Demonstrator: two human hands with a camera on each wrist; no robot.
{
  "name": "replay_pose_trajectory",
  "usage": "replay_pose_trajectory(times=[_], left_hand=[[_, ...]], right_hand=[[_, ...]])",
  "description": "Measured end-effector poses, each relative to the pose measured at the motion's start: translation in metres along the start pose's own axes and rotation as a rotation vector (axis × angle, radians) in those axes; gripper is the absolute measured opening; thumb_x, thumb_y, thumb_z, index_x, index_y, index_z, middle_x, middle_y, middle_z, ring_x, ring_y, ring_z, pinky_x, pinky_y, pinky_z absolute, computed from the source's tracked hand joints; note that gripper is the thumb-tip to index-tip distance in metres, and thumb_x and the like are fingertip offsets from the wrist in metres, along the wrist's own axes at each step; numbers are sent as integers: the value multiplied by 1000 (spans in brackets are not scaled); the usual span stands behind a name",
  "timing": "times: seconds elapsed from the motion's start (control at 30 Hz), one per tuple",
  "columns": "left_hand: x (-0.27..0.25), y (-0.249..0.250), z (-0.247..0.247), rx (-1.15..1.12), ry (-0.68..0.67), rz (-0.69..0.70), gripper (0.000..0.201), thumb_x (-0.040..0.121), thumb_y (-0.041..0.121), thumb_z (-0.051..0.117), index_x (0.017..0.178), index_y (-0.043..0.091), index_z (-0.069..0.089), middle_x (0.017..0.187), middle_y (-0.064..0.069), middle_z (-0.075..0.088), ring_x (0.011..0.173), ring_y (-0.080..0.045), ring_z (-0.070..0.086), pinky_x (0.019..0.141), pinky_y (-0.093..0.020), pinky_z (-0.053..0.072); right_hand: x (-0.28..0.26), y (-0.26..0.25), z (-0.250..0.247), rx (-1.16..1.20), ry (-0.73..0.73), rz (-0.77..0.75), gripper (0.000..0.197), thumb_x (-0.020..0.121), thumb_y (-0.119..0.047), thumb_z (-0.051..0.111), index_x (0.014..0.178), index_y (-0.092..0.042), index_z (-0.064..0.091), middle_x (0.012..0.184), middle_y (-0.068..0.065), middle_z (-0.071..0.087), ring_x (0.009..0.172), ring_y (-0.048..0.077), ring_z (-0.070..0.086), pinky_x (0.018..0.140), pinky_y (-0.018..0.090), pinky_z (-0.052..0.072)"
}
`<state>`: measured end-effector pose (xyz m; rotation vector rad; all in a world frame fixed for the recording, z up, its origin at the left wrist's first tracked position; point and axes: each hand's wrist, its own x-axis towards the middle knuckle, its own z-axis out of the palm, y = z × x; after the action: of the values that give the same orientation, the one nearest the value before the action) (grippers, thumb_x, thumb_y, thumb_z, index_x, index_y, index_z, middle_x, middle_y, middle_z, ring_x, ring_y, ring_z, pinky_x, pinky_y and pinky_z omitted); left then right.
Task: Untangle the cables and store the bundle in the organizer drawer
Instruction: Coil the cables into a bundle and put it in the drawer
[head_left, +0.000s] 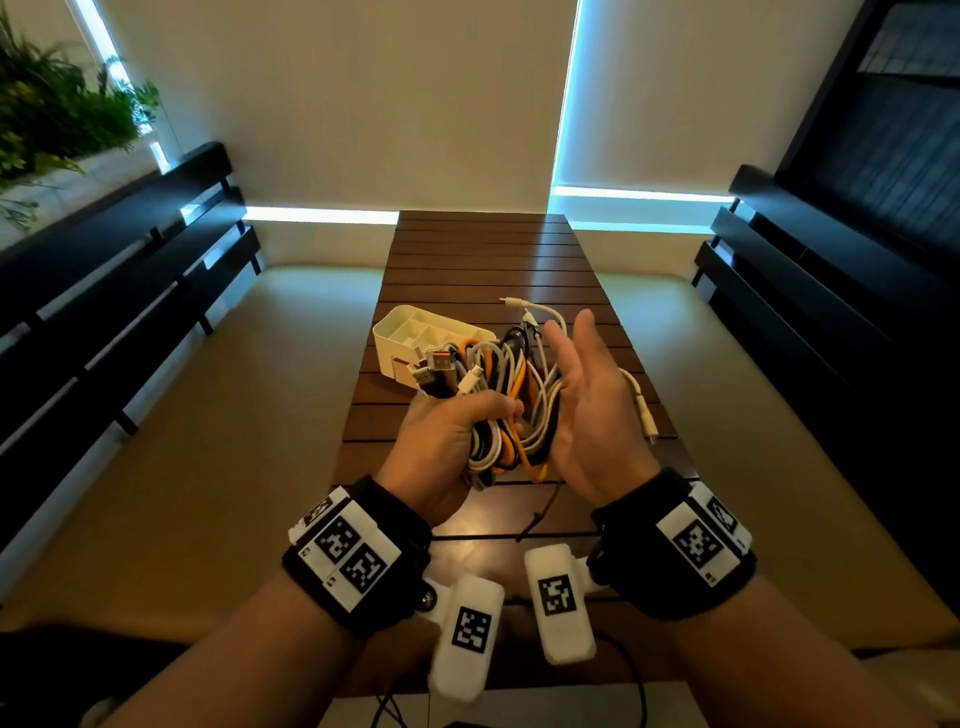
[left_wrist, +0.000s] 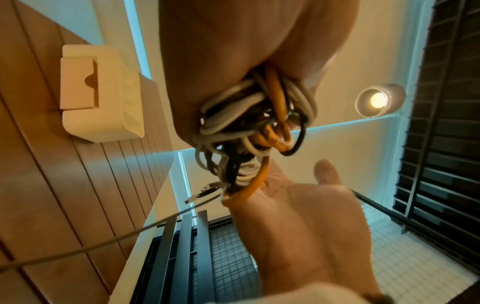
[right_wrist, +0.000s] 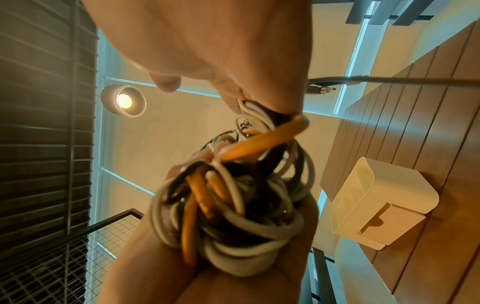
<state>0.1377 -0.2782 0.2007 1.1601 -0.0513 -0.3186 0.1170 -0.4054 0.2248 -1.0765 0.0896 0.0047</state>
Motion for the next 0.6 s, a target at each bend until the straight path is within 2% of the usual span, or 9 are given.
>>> replay_pose_trajectory(times=[0.03,0.07,0.13,0.3,0.4,0.47,0.53,0.57,0.6], left_hand=[[-1,1,0,24,-8,22,14,87,-6,60,94,1,69,76,-14,68,62,-20,68,50,-28,54],[-1,1,1,42,-14,40,16,88,-7,60,98,1,69,78,-14,69,63,-20,68,50,-28,54],[-1,2,1,74,-25,62,19,88,-7,60,104,-1,68,82,-15,70,68,-22,70,54,-27,55],[0,1,-2,87,-75,34,26,89,-9,58,112,-2,66,95,-24,71,79,-32,73,63,-37,60],[-1,2,0,90,-112,44,21,88,-11,57,107,-3,64,78,-17,70,65,-25,71,55,-32,57],[-2,2,1,82,-144,47,21,89,-13,57,105,-1,63,67,-6,68,56,-17,67,50,-27,54],[-4,4,0,57,-177,30,22,89,-13,56,108,-2,61,66,-5,67,54,-15,67,49,-26,53],[-5,5,-1,41,-198,13,23,89,-11,56,110,-3,61,69,-9,68,56,-17,67,50,-28,55],[-6,6,-1,25,-229,2,24,89,-9,59,112,-4,62,76,-14,69,63,-23,69,57,-35,59]], right_hand=[[0,-2,2,-3,2,-8,65,96,-62,28,106,-22,79,108,6,75,97,20,73,86,36,59],[1,-2,2,-6,9,-8,72,91,-67,32,135,-19,61,124,8,69,108,23,70,91,40,57],[2,1,4,-25,5,-19,90,82,-73,36,156,-22,26,139,10,58,118,26,64,97,43,54],[5,10,3,-75,-85,-76,96,79,-78,33,157,-25,19,138,3,58,123,23,61,101,41,51],[6,12,0,-157,-117,-94,93,79,-78,28,156,-27,22,125,-6,65,115,13,65,93,31,55],[6,9,2,-213,-84,-95,94,79,-83,26,157,-30,19,145,0,53,125,15,59,98,32,52],[2,5,7,-268,-31,-81,93,81,-83,19,157,-29,19,157,2,39,134,16,50,100,30,48],[-2,1,10,-291,-21,-80,91,85,-80,14,154,-23,31,152,2,46,130,13,54,96,27,49],[-5,-4,12,-322,-18,-86,88,91,-72,7,138,-17,57,136,0,62,117,6,63,87,22,53]])
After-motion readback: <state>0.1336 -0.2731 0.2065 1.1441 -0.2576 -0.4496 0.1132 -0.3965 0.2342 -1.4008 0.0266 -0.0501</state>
